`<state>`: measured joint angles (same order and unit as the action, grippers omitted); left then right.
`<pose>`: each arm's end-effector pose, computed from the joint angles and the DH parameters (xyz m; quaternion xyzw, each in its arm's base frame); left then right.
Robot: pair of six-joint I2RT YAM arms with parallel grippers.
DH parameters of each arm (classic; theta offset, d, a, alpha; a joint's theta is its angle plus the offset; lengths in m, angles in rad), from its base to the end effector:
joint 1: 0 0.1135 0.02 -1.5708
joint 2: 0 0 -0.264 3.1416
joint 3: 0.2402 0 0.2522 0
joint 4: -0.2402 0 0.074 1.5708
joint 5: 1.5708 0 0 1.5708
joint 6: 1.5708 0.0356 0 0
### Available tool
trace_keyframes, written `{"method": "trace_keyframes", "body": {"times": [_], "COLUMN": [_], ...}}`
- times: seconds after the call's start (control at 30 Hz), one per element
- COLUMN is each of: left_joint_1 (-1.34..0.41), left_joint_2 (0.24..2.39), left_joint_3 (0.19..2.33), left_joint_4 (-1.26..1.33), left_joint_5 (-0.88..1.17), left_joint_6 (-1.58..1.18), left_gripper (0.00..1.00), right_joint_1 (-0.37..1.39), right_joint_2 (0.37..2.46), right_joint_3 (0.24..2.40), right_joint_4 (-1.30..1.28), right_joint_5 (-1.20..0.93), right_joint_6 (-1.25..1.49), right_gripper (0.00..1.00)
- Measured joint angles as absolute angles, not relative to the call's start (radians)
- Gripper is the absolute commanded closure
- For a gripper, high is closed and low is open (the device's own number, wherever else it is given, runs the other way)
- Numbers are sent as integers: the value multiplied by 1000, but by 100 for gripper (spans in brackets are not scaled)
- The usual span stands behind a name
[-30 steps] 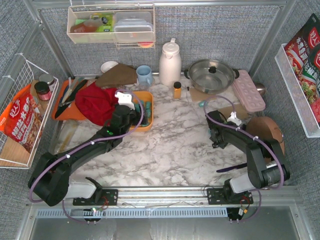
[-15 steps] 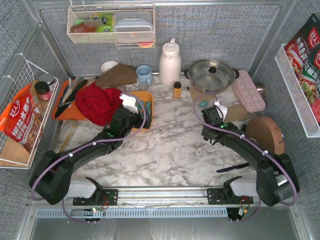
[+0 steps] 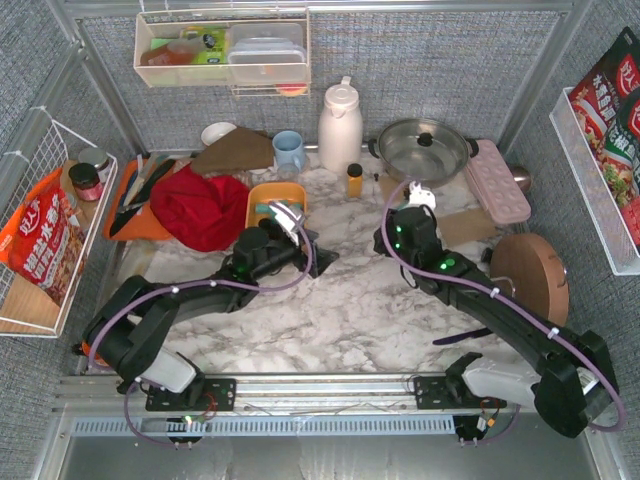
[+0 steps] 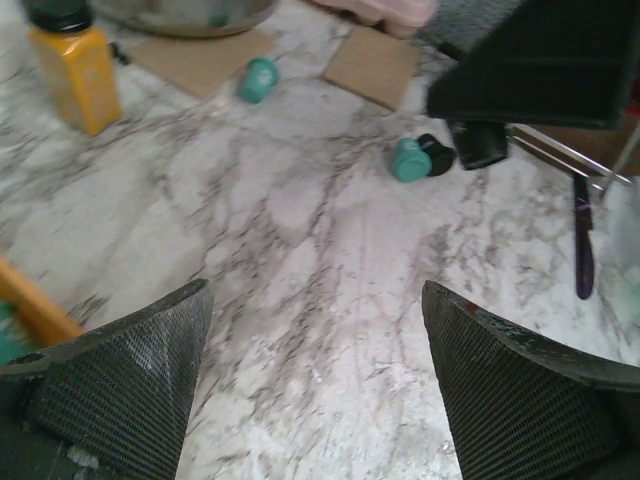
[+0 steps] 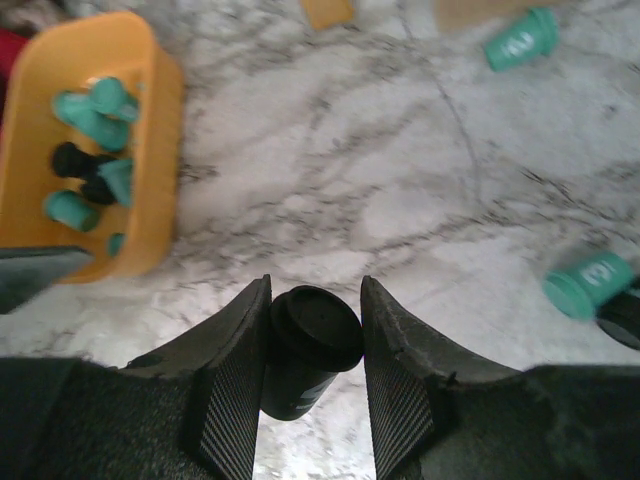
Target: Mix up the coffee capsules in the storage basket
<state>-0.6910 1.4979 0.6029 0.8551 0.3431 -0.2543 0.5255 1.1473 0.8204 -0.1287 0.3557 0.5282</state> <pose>0.2299 -0.2057 0.2189 0.2694 0.6680 -0.4204 0.5518 0.2304 0.1193 0.2851 0.0947 0.8350 0.1321 0.5257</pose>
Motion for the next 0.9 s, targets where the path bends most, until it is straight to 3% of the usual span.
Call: {"method": "trace_keyframes", "body": {"times": [0.27,0.9], "left_joint_1": [-757,-838], "left_joint_2": [1568,1649], "left_joint_3": [601,564], "left_joint_4": [1031,1439], "left_joint_5": [450,289], "left_joint_6": [-221,-336], "left_gripper": [15,20], "right_joint_1": [650,758], "right_joint_2": [1124,1100], "right_joint_3": [798,748], "right_joint_4": [92,273], "right_joint_5": [371,460], "right_joint_6": [500,457], "right_gripper": [73,73]}}
